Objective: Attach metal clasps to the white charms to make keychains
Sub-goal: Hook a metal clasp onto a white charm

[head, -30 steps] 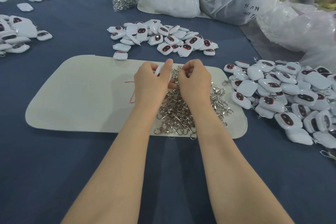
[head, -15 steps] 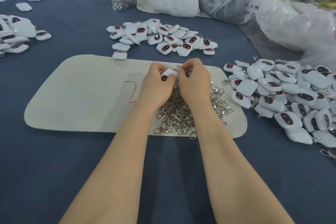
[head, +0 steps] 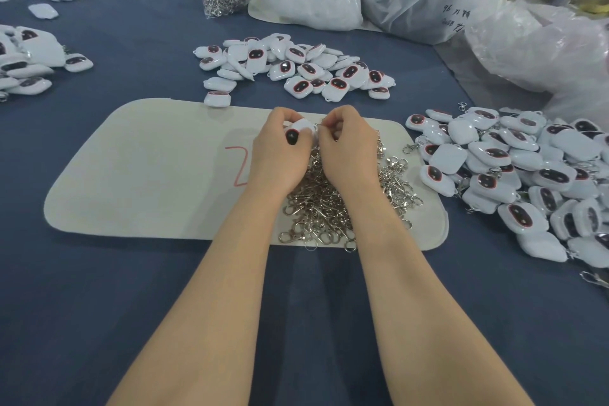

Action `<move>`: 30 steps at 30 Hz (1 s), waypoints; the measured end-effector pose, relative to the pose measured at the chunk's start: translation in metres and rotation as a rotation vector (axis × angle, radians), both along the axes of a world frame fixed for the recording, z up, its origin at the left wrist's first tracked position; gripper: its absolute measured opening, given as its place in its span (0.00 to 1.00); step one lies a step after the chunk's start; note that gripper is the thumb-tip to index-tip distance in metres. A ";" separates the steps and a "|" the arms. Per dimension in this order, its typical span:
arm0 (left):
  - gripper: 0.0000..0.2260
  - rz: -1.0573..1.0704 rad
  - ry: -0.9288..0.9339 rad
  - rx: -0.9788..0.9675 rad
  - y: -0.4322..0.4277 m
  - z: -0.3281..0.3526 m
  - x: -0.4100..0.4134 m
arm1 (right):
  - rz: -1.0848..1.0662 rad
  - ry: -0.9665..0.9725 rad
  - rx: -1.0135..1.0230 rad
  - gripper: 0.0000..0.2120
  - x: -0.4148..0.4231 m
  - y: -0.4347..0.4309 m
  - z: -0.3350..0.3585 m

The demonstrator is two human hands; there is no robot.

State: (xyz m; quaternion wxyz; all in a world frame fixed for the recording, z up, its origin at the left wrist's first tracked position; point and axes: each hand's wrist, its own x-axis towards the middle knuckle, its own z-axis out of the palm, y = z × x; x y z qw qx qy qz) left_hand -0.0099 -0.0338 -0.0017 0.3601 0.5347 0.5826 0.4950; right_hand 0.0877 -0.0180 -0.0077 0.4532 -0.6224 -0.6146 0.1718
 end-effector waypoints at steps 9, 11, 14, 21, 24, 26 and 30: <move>0.04 0.029 0.000 0.012 0.002 -0.004 0.000 | 0.032 -0.035 -0.027 0.05 -0.005 -0.003 0.001; 0.04 0.024 0.037 0.033 0.003 -0.005 -0.001 | 0.051 -0.059 -0.025 0.03 -0.006 -0.004 0.000; 0.04 0.013 0.089 0.076 0.004 -0.007 -0.002 | 0.071 -0.081 -0.006 0.03 -0.006 -0.004 0.001; 0.03 0.042 -0.348 -0.089 0.006 0.003 -0.004 | 0.131 0.125 0.022 0.08 -0.005 -0.007 0.006; 0.05 -0.011 -0.834 -0.282 0.005 0.012 -0.008 | 0.174 0.199 -0.021 0.06 -0.008 -0.006 0.009; 0.08 -0.086 -1.002 -0.360 0.004 0.015 -0.011 | 0.191 0.282 -0.013 0.06 -0.010 -0.006 0.010; 0.08 -0.197 -1.150 -0.437 0.006 0.016 -0.015 | 0.215 0.423 0.048 0.09 -0.008 -0.008 0.014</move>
